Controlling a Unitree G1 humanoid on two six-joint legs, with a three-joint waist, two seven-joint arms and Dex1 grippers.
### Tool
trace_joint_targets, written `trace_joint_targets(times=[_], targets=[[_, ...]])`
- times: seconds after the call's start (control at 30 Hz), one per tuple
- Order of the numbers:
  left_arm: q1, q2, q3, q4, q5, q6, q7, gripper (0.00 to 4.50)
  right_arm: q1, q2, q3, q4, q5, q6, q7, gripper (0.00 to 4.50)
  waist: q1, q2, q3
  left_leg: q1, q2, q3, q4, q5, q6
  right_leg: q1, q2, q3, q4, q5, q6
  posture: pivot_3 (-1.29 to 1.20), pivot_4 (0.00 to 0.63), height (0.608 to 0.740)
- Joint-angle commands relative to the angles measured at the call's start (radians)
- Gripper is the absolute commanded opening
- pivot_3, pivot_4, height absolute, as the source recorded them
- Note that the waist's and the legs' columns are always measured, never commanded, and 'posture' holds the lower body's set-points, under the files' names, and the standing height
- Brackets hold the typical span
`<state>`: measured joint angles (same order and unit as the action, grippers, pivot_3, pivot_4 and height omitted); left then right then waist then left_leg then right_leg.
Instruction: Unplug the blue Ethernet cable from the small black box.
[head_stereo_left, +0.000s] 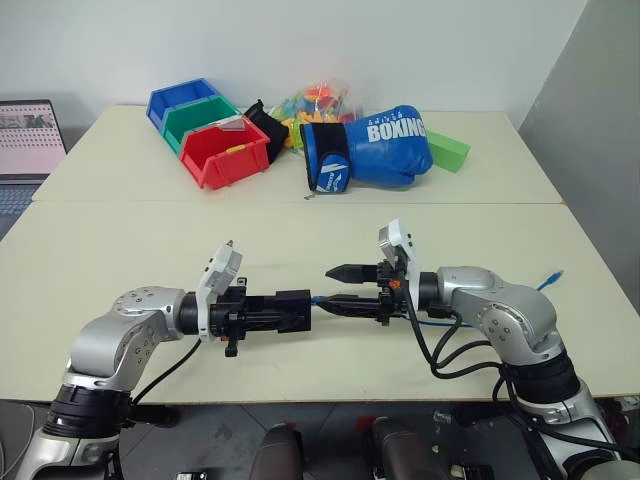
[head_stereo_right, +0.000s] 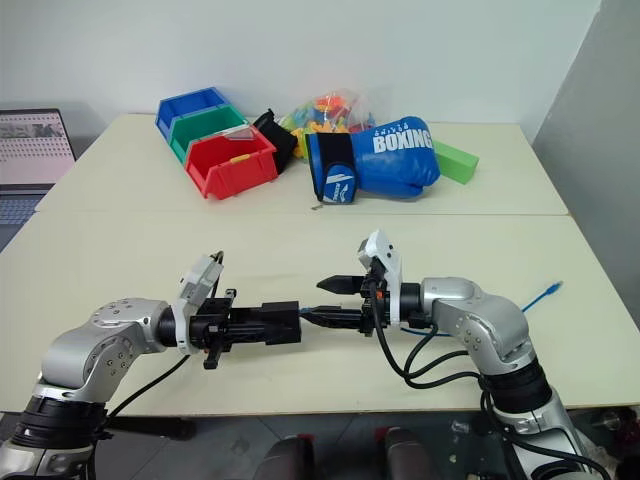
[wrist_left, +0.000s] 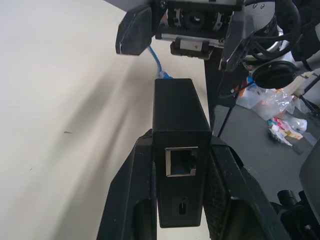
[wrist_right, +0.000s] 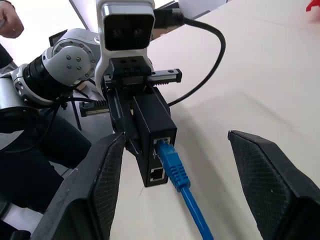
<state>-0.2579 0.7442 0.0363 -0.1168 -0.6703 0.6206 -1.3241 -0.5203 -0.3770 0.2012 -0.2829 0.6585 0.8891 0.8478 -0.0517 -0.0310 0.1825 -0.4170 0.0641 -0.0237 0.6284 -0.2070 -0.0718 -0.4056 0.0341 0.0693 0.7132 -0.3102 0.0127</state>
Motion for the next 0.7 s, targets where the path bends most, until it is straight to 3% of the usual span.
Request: trace_joint_targets(times=[0.03,0.7], targets=[[0.005,0.012,0.037,-0.036,-0.025,-0.014,-0.005,0.78,-0.009,-0.003,-0.002,-0.018,0.033,0.009,0.031,3.44,-0.001,0.000,0.000,0.000,0.000,0.000,0.000,0.000,0.000,0.000,0.000,0.000,0.000,0.000,0.000,0.00,0.150,0.740],[0.021,0.024,0.053,-0.051,-0.049,-0.009,-0.011,0.78,-0.020,0.052,0.027,0.012,0.027,0.019,0.014,3.44,-0.004,0.000,0.000,0.000,0.000,0.000,0.000,0.000,0.000,0.000,0.000,0.000,0.000,0.000,0.000,0.00,0.150,0.740]])
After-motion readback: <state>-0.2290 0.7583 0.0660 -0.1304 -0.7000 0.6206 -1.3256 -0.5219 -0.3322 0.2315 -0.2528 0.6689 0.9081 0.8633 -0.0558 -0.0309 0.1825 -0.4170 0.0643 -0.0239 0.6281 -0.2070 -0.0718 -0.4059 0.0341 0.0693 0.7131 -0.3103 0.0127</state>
